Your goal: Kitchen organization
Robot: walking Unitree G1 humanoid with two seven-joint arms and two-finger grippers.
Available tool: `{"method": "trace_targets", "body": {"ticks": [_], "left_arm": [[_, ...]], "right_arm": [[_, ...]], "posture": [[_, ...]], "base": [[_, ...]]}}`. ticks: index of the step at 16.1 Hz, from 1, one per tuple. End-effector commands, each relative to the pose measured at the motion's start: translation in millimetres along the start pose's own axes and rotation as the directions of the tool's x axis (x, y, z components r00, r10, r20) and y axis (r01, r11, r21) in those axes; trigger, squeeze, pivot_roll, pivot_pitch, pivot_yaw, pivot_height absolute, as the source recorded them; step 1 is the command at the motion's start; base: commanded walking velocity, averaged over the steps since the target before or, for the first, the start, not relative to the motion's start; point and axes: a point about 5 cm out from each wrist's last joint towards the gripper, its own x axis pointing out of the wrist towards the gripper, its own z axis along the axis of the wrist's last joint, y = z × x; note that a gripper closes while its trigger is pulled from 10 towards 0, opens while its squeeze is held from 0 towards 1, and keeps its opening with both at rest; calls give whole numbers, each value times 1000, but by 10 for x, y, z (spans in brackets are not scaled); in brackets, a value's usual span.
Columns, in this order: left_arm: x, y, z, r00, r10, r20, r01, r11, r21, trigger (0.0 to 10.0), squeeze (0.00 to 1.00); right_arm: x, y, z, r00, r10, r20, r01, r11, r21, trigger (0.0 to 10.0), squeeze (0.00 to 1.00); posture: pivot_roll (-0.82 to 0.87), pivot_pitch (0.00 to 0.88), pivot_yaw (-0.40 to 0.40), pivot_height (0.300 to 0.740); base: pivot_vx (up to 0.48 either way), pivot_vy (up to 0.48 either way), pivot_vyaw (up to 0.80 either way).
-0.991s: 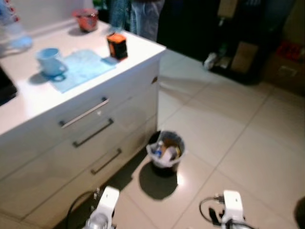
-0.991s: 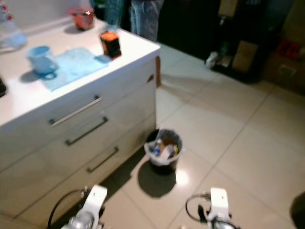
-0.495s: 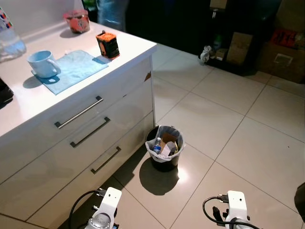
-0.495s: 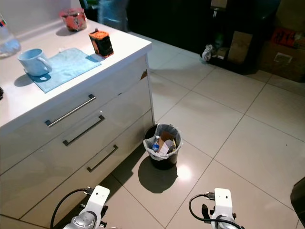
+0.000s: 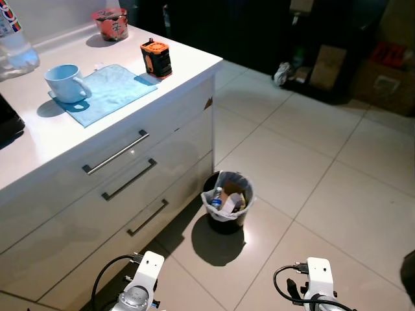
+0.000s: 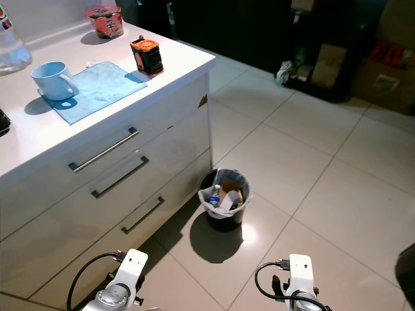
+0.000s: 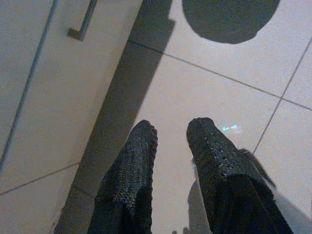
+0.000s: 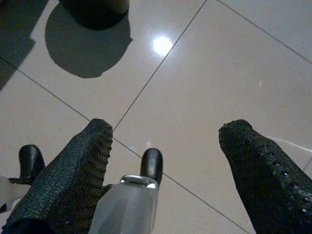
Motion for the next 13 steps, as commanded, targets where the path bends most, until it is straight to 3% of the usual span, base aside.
{"method": "trace_targets", "body": {"ticks": [1, 13], "left_arm": [[3, 3, 16, 1000, 3, 0, -3, 1000, -8, 10000, 0], [-2, -79, 3, 1000, 15, -9, -15, 997, -75, 10000, 0]], "right_arm": [[1, -5, 6, 1000, -4, 1, 4, 1000, -10, 10000, 0], [-4, -111, 60, 1000, -8, 10, 8, 999, -45, 10000, 0]], "posture": [[-87, 59, 24, 740], [-61, 58, -25, 740]], "base": [[0, 0, 0], [0, 0, 0]]}}
